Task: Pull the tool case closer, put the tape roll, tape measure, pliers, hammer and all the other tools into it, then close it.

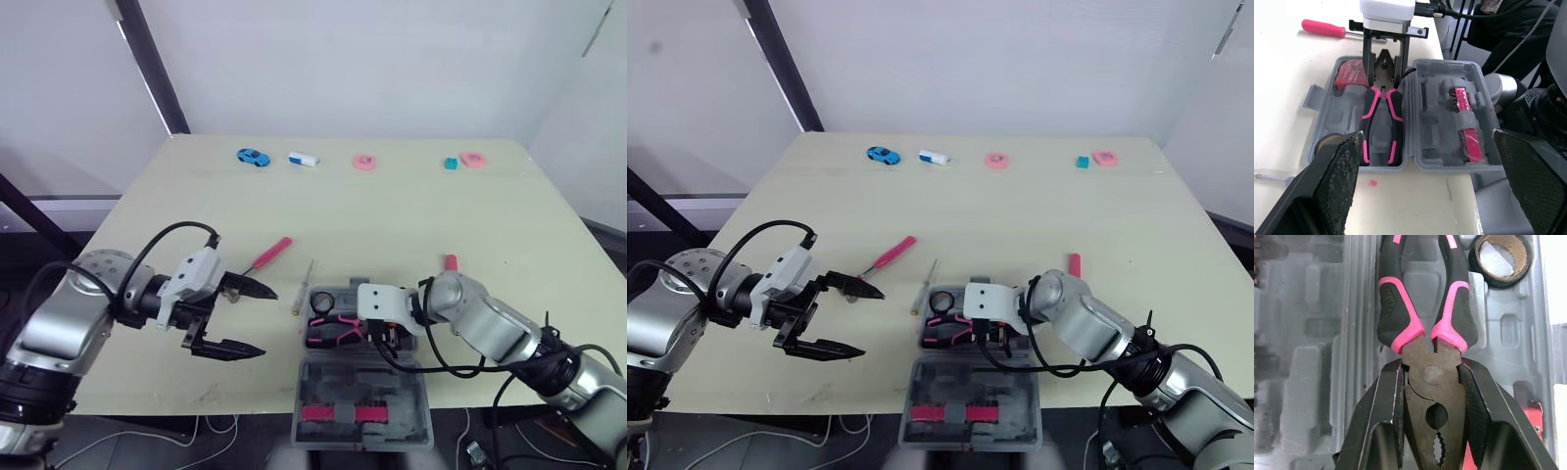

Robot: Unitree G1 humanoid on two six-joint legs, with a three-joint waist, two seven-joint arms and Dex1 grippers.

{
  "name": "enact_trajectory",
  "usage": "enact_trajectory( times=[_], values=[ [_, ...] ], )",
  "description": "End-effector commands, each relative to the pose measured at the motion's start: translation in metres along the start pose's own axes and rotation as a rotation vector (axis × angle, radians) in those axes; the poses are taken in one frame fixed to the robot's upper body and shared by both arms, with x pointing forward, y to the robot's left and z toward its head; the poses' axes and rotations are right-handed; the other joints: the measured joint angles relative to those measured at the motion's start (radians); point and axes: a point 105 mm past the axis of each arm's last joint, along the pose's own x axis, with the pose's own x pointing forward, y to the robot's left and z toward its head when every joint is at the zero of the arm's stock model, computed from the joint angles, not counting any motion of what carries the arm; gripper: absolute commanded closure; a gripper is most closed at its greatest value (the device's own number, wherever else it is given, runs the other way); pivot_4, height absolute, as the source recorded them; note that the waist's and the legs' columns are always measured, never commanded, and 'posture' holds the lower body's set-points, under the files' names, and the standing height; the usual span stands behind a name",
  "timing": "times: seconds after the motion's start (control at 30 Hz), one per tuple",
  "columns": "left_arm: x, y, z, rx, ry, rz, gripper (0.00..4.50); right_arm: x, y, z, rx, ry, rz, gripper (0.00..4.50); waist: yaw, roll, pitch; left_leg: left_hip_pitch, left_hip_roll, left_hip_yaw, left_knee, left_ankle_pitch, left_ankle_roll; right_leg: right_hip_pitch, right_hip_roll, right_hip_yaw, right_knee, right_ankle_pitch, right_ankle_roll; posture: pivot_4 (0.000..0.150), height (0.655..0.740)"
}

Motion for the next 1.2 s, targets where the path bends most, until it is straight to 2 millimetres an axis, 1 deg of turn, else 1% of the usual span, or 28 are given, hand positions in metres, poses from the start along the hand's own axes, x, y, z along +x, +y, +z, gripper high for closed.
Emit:
enact_trajectory(
  times=[0.03, 0.07, 0.13, 0.17, 0.2, 0.27, 0.33, 0.47, 0.57, 0.63, 0.67, 0.7, 0.73, 0.77, 0.83, 0.87, 0.9, 0.93, 1.0, 1.07, 1.2],
  values=[
    [-0.003, -0.005, 0.006, 0.044, 0.005, -0.029, 0.01, -0.002, -0.002, 0.001, -0.016, -0.013, -0.015, 3.49, 0.000, 0.000, 0.000, 0.000, 0.000, 0.000, 0.000, 0.000, 0.000, 0.000, 0.000, 0.000, 0.000, 0.000, 0.000, 0.150, 0.7400],
    [-0.003, -0.005, 0.006, 0.044, 0.003, -0.028, 0.01, -0.002, -0.001, 0.000, -0.017, -0.011, -0.009, 3.49, 0.001, 0.000, 0.000, 0.000, 0.000, 0.000, 0.000, 0.000, 0.000, 0.000, 0.000, 0.000, 0.000, 0.000, 0.000, 0.150, 0.7400],
    [-0.002, -0.005, 0.005, 0.044, 0.001, -0.026, 0.00, -0.003, 0.000, -0.001, -0.017, -0.013, 0.002, 2.47, 0.002, 0.000, 0.000, 0.000, 0.000, 0.000, 0.000, 0.000, 0.000, 0.000, 0.000, 0.000, 0.000, 0.000, 0.000, 0.150, 0.7400],
    [-0.002, -0.005, 0.005, 0.045, 0.000, -0.025, 0.00, -0.004, 0.001, -0.001, -0.016, -0.014, 0.003, 2.18, 0.002, 0.000, 0.000, 0.000, 0.000, 0.000, 0.000, 0.000, 0.000, 0.000, 0.000, 0.000, 0.000, 0.000, 0.000, 0.150, 0.7400],
    [-0.002, -0.005, 0.005, 0.044, -0.002, -0.024, 0.00, -0.005, 0.000, -0.002, -0.015, -0.014, 0.001, 1.80, 0.002, 0.000, 0.000, 0.000, 0.000, 0.000, 0.000, 0.000, 0.000, 0.000, 0.000, 0.000, 0.000, 0.000, 0.000, 0.150, 0.7400],
    [-0.001, -0.005, 0.004, 0.044, -0.008, -0.020, 0.00, -0.007, -0.005, -0.002, -0.016, -0.017, -0.033, 0.83, 0.003, 0.000, 0.000, 0.000, 0.000, 0.000, 0.000, 0.000, 0.000, 0.000, 0.000, 0.000, 0.000, 0.000, 0.000, 0.150, 0.7400],
    [0.000, -0.005, 0.004, 0.044, -0.009, -0.019, 0.00, -0.011, -0.006, -0.001, -0.009, -0.026, -0.036, 0.07, 0.003, 0.000, 0.000, 0.000, 0.000, 0.000, 0.000, 0.000, 0.000, 0.000, 0.000, 0.000, 0.000, 0.000, 0.000, 0.150, 0.7400],
    [0.000, -0.003, 0.002, 0.046, -0.015, -0.008, 0.00, -0.021, -0.006, 0.007, 0.026, -0.098, -0.024, 0.07, 0.003, 0.000, 0.000, 0.000, 0.000, 0.000, 0.000, 0.000, 0.000, 0.000, 0.000, 0.000, 0.000, 0.000, 0.000, 0.150, 0.7400],
    [0.000, -0.002, 0.001, 0.045, -0.021, 0.006, 0.00, -0.026, -0.010, 0.023, 0.063, -0.250, -0.041, 0.07, 0.003, 0.000, 0.000, 0.000, 0.000, 0.000, 0.000, 0.000, 0.000, 0.000, 0.000, 0.000, 0.000, 0.000, 0.000, 0.150, 0.7400],
    [0.000, -0.001, 0.001, 0.044, -0.025, 0.014, 0.00, -0.028, -0.015, 0.032, 0.084, -0.357, -0.071, 0.57, 0.003, 0.000, 0.000, 0.000, 0.000, 0.000, 0.000, 0.000, 0.000, 0.000, 0.000, 0.000, 0.000, 0.000, 0.000, 0.150, 0.7400],
    [0.000, -0.001, 0.000, 0.043, -0.028, 0.017, 0.00, -0.028, -0.016, 0.033, 0.111, -0.396, -0.080, 0.84, 0.003, 0.000, 0.000, 0.000, 0.000, 0.000, 0.000, 0.000, 0.000, 0.000, 0.000, 0.000, 0.000, 0.000, 0.000, 0.150, 0.7400],
    [0.000, 0.000, 0.000, 0.041, -0.029, 0.020, 0.00, -0.028, -0.017, 0.032, 0.123, -0.415, -0.084, 1.47, 0.003, 0.000, 0.000, 0.000, 0.000, 0.000, 0.000, 0.000, 0.000, 0.000, 0.000, 0.000, 0.000, 0.000, 0.000, 0.150, 0.7400],
    [0.000, 0.000, 0.000, 0.041, -0.031, 0.022, 0.00, -0.026, -0.017, 0.030, 0.125, -0.424, -0.090, 1.93, 0.003, 0.000, 0.000, 0.000, 0.000, 0.001, 0.000, 0.000, 0.000, 0.000, 0.000, 0.000, 0.000, 0.000, 0.000, 0.150, 0.7400],
    [0.000, 0.001, 0.001, 0.041, -0.034, 0.026, 0.00, -0.024, -0.018, 0.028, 0.127, -0.437, -0.096, 1.93, 0.003, 0.000, 0.000, 0.000, 0.000, 0.001, 0.000, 0.000, 0.000, 0.000, 0.000, 0.000, 0.000, 0.000, 0.000, 0.150, 0.7400],
    [0.000, 0.002, 0.001, 0.038, -0.044, 0.034, 0.00, -0.021, -0.017, 0.026, 0.125, -0.472, -0.096, 2.78, 0.006, 0.000, 0.000, 0.000, 0.000, 0.000, 0.001, 0.000, 0.000, 0.000, 0.000, 0.000, 0.000, 0.000, 0.000, 0.150, 0.7400],
    [0.000, 0.002, 0.002, 0.037, -0.048, 0.036, 0.00, -0.019, -0.017, 0.026, 0.132, -0.489, -0.098, 3.30, 0.005, 0.000, 0.000, 0.000, 0.000, 0.001, 0.001, 0.000, 0.000, 0.000, 0.000, 0.000, 0.000, 0.000, 0.000, 0.150, 0.7400],
    [0.000, 0.003, 0.002, 0.036, -0.051, 0.037, 0.00, -0.016, -0.017, 0.023, 0.139, -0.494, -0.102, 3.45, 0.004, 0.000, 0.000, 0.000, 0.000, 0.001, 0.001, 0.000, 0.000, 0.000, 0.000, 0.000, 0.000, 0.000, 0.000, 0.150, 0.7400],
    [0.000, 0.003, 0.002, 0.036, -0.052, 0.038, 0.00, -0.014, -0.017, 0.021, 0.141, -0.496, -0.105, 4.00, 0.004, 0.000, 0.000, 0.000, 0.000, 0.000, 0.001, 0.000, 0.000, 0.000, 0.000, 0.000, 0.000, 0.000, 0.000, 0.150, 0.7400],
    [-0.001, 0.003, 0.002, 0.033, -0.055, 0.043, 0.00, -0.008, -0.017, 0.014, 0.155, -0.498, -0.112, 4.36, 0.001, 0.000, 0.000, 0.000, 0.000, 0.001, 0.001, 0.000, 0.000, 0.000, 0.000, 0.000, 0.000, 0.000, 0.000, 0.150, 0.7400],
    [-0.001, 0.004, 0.002, 0.030, -0.064, 0.052, 0.00, -0.002, -0.017, 0.009, 0.180, -0.506, -0.117, 4.36, 0.002, 0.000, 0.000, 0.000, 0.000, 0.000, 0.001, 0.000, 0.000, 0.000, 0.000, 0.000, 0.000, 0.000, 0.000, 0.150, 0.7400],
    [0.001, 0.005, 0.003, 0.025, -0.082, 0.059, 0.00, 0.009, -0.015, -0.005, 0.201, -0.467, -0.103, 4.36, 0.002, 0.000, 0.000, 0.000, 0.000, 0.000, 0.001, 0.000, 0.000, 0.000, 0.000, 0.000, 0.000, 0.000, 0.000, 0.150, 0.7400]
  ],
)
